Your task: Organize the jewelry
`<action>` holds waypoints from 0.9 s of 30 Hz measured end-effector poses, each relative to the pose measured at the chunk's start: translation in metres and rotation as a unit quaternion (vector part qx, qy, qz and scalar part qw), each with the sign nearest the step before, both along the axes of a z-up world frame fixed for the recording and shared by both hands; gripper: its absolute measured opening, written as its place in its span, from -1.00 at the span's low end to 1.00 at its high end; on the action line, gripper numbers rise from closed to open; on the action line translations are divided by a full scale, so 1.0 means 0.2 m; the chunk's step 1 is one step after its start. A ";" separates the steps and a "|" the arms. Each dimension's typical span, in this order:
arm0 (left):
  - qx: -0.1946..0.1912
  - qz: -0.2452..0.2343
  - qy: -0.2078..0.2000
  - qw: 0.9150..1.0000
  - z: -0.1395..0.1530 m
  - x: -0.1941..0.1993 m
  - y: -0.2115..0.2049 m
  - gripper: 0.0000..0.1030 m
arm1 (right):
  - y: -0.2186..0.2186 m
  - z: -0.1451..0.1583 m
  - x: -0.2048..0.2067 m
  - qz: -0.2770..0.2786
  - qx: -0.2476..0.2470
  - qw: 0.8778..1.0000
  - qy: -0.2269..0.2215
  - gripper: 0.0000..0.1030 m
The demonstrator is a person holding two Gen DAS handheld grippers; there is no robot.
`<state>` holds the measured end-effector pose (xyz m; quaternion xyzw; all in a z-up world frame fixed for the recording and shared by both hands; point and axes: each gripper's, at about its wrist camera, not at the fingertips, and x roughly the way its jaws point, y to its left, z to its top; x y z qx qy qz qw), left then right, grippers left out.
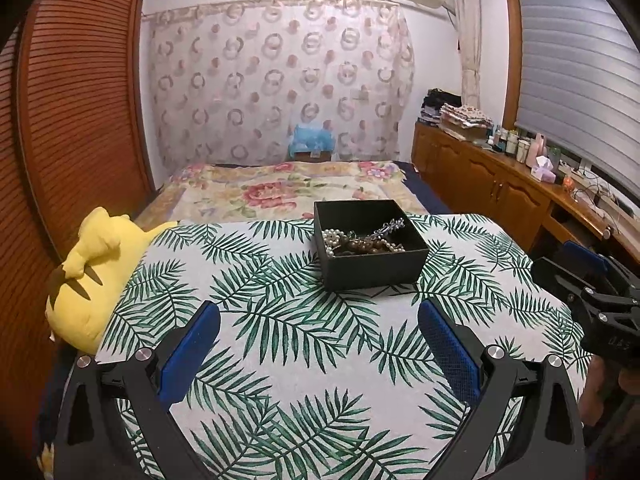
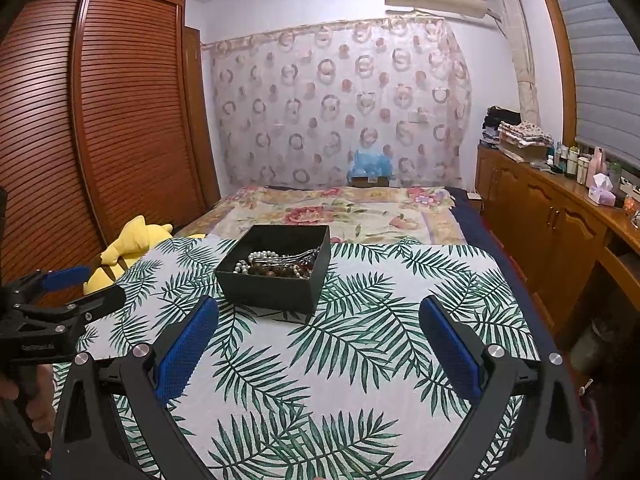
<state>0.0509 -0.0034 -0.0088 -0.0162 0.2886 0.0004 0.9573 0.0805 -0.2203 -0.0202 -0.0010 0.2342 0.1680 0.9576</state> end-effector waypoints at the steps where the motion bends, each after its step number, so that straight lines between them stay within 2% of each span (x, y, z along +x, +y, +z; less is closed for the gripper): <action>1: -0.001 -0.001 0.000 1.000 0.00 0.00 0.00 0.86 | 0.00 0.00 0.00 -0.001 -0.001 1.000 0.000 0.96; 27: -0.002 -0.003 -0.002 1.000 0.00 -0.02 -0.01 0.86 | 0.00 -0.05 0.01 0.001 0.002 1.000 0.005 0.96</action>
